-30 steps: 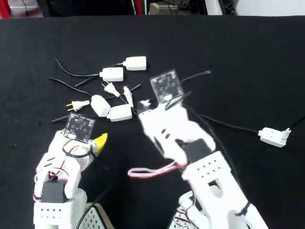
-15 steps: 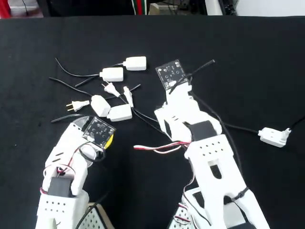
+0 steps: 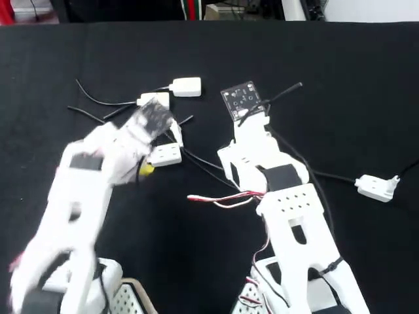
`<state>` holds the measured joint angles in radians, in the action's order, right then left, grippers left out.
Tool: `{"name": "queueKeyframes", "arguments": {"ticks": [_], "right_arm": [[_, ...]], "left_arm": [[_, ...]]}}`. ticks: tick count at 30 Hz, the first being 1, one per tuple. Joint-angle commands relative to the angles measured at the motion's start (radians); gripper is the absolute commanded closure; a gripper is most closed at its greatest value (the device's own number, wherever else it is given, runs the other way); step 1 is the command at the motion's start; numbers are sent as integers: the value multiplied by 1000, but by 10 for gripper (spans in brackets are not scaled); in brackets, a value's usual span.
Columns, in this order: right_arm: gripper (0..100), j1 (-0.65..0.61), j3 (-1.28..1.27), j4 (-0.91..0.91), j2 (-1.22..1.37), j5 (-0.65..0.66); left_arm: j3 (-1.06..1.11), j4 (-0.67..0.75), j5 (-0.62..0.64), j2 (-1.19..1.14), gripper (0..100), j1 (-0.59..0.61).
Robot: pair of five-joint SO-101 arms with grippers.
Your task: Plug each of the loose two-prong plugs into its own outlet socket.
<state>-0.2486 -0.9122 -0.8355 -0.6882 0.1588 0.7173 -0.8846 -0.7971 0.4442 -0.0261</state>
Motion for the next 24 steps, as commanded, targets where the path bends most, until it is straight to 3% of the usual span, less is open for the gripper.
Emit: {"name": "queueKeyframes", "arguments": {"ticks": [1,9,16,24], "right_arm": [[986,12,24,-2,-2,8],[986,23,2,-2,-1,8],[986,21,-10,-2,-2,8],[987,21,-13,8,-4,37]], "left_arm": [[-229,-72,-35,-203,685,-53],[-262,97,-173,-407,681,-73],[-271,327,-247,-548,652,-68],[-306,463,-259,-758,650,-70]]}}
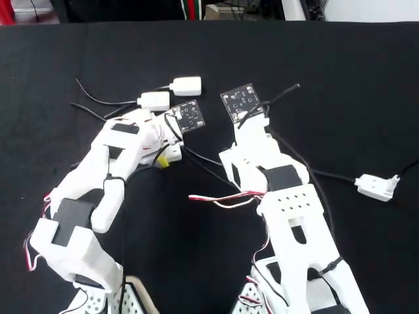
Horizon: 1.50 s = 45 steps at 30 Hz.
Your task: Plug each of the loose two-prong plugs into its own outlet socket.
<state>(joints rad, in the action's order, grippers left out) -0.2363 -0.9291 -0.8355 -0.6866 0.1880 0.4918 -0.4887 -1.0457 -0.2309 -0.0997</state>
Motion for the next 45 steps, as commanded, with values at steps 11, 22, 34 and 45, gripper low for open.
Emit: {"name": "queueKeyframes", "arguments": {"ticks": [11,22,34,45], "right_arm": [[987,9,-4,31,-2,14],[987,9,-28,55,-2,14],[987,9,-28,55,-2,14],[987,5,-31,52,-2,8]], "left_arm": [[-159,-233,-216,-97,834,10],[-24,-552,-310,153,945,-35],[395,-552,-126,706,942,-71],[472,-554,565,790,888,-249]]}}
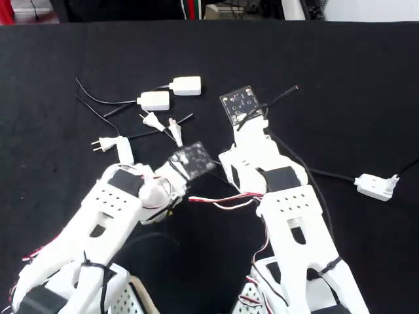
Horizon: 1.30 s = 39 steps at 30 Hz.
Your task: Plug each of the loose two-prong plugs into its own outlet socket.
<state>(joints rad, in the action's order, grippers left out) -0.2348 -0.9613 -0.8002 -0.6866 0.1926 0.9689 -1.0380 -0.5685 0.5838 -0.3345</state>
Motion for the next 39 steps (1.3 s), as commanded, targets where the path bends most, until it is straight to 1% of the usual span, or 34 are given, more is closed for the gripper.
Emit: {"name": "queueKeyframes", "arguments": {"ticks": [1,4,6,9,11,13,14,17,20,23,27,30,32,34,36,39], "right_arm": [[987,2,-1,9,-2,2],[987,-40,-8,-3,-8,2],[987,-80,-8,-23,-8,2],[987,-126,-22,-23,-8,2],[987,-138,-38,-8,-8,2],[987,-157,-54,17,-8,2],[987,-169,-64,32,-10,2],[987,-209,-94,78,-10,2],[987,-261,-120,110,-10,-6],[987,-310,-137,149,-12,-64],[987,-358,-127,161,-12,-106],[987,-411,-125,175,-45,-161],[987,-454,-127,172,-85,-193],[987,-497,-128,166,-131,-216],[987,-543,-139,150,-168,-239],[987,-632,-156,146,-189,-264]], "left_arm": [[-5,-2,89,-49,887,-7],[-18,17,91,-107,887,39],[-30,28,91,-141,870,93],[-27,25,89,-149,770,168],[-24,25,89,-132,747,200],[-25,23,98,-94,745,205],[-25,18,123,-68,744,197],[-22,-51,166,44,742,174],[8,-101,180,187,742,189],[85,-121,195,367,742,277],[222,-126,172,626,742,470],[317,-178,167,796,742,596],[367,-226,164,893,743,653],[410,-227,124,970,743,728],[452,-232,95,1023,743,779],[532,-229,71,1071,743,803]]}}
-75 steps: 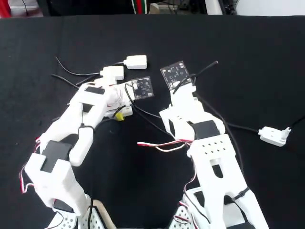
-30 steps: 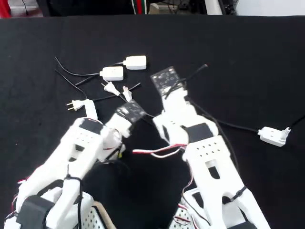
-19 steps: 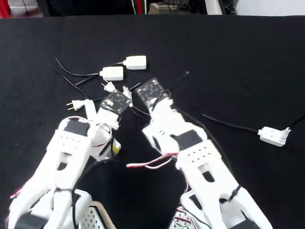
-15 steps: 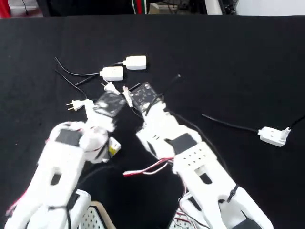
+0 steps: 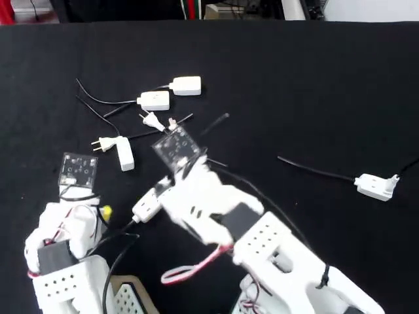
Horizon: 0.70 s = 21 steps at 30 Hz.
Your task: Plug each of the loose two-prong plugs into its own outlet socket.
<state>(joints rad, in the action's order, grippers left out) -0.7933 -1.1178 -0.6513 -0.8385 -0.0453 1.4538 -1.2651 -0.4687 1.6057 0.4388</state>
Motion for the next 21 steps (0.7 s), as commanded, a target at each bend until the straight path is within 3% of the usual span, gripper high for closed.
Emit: {"name": "queueKeyframes", "arguments": {"ticks": [1,14,21], "right_arm": [[987,-92,-1,2,-36,-37],[987,-81,96,112,318,-74],[987,-38,117,120,344,-74]], "left_arm": [[67,-2,-37,61,743,31],[114,-9,-43,126,746,31],[125,-9,-43,129,744,31]]}}
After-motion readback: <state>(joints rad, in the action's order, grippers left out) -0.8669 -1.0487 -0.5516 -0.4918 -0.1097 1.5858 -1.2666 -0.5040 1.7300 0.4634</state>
